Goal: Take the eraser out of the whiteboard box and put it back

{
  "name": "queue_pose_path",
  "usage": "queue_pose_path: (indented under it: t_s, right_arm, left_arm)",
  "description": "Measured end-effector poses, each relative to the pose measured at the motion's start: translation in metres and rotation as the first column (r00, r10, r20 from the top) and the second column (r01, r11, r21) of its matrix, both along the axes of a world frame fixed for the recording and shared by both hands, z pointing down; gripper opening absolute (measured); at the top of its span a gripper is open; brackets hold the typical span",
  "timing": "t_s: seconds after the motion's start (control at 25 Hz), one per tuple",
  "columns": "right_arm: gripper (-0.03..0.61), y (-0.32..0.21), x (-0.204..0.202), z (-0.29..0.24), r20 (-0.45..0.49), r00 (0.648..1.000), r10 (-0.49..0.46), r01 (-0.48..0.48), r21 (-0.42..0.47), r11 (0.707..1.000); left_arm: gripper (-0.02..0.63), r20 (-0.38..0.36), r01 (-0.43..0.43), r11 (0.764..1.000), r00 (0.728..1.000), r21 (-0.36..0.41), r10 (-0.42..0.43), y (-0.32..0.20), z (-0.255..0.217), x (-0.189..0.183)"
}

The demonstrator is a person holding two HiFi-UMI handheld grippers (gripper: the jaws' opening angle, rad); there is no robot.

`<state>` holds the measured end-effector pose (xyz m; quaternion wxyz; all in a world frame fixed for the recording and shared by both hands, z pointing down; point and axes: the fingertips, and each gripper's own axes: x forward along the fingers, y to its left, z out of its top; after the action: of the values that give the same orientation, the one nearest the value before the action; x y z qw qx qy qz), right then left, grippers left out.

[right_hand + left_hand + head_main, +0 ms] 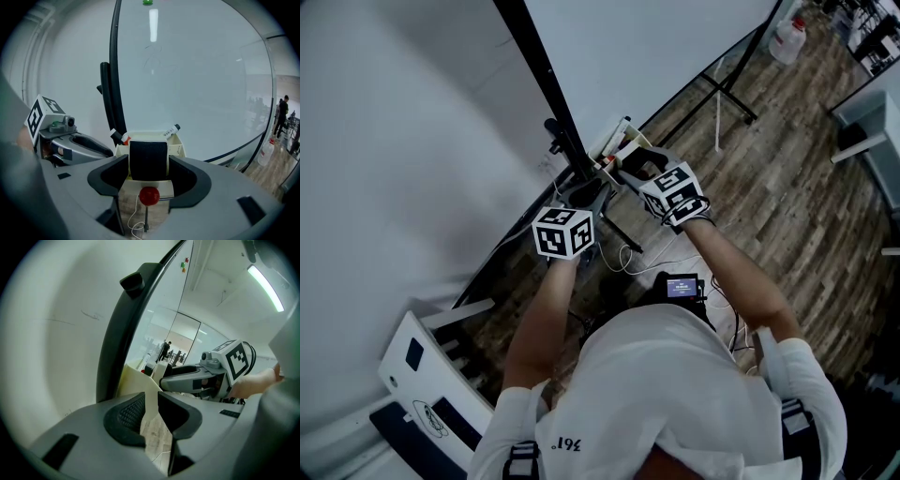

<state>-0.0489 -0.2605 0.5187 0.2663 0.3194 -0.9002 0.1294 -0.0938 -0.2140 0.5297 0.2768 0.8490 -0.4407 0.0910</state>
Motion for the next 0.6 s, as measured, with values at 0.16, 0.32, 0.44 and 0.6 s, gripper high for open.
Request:
queue_pose_path:
  t_s: [0.16, 0.32, 0.44, 0.6]
  right_arm:
    - [0.265, -0.0018, -0.0018, 0.0028, -0.003, 1.0, 0.009, -0.009, -0.008, 1.0]
    - [0.265, -0.0022, -0.0024, 0.0084, -0.013, 1.0, 0.016, -0.017, -0.027, 0.999]
    - [0.265, -0.0032, -0.0028, 0.0092, -0.017, 1.0, 0.021, -0.021, -0.027, 0.999]
    - [0.265, -0.0047, -0.0041, 0.0086, -0.025, 0.999, 0.024, -0.025, -0.022, 0.999]
  left_arm:
    - [0.074, 0.0, -0.006, 1.0, 1.0, -0.002, 0.006, 0.0003, 0.0012, 0.0006]
    - [0.074, -0.002, -0.011, 1.0, 1.0, -0.005, 0.011, 0.0009, 0.0015, 0.002]
    - [0.074, -0.003, -0.014, 1.0, 1.0, -0.004, 0.014, 0.0006, 0.0008, 0.0018]
    - [0.074, -0.007, -0.015, 1.0, 1.0, -0.006, 0.014, -0.0009, -0.0001, 0.0016]
